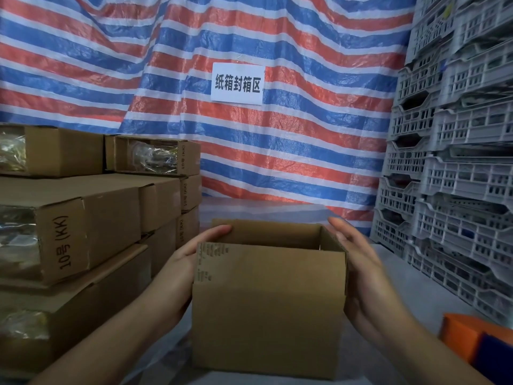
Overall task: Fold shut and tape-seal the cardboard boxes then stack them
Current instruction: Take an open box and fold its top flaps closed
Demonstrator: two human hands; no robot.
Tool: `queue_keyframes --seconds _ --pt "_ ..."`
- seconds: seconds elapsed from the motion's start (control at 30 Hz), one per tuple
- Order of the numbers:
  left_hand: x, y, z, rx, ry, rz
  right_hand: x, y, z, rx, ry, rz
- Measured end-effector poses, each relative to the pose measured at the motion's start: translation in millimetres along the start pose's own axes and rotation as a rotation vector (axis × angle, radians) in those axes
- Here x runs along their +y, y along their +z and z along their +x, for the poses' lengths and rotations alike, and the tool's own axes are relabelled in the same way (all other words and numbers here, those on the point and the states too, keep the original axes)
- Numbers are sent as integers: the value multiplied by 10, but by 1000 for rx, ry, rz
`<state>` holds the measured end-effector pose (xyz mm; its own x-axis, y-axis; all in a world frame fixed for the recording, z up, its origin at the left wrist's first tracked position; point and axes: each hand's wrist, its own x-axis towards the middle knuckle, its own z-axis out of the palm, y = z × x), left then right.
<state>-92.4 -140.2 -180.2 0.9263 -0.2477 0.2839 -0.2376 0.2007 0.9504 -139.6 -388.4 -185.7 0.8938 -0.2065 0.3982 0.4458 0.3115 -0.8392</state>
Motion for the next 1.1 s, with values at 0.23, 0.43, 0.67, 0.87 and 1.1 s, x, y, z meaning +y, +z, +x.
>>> queue_keyframes --seconds 0.23,0.43,0.67,0.87,1.1 --pt "9 12 -16 -15 4 -25 -19 -2 55 -49 33 -51" --pt "-9 -11 -13 -18 -2 -15 -50 -41 119 -96 21 -186" --pt "-24 -25 24 -28 -14 -6 -68 -18 130 -87 60 -226" --pt "-7 -69 58 -118 -45 18 -80 45 123 -77 103 -256" --pt "13 -139 112 -167 -72 6 -91 60 195 -96 101 -386"
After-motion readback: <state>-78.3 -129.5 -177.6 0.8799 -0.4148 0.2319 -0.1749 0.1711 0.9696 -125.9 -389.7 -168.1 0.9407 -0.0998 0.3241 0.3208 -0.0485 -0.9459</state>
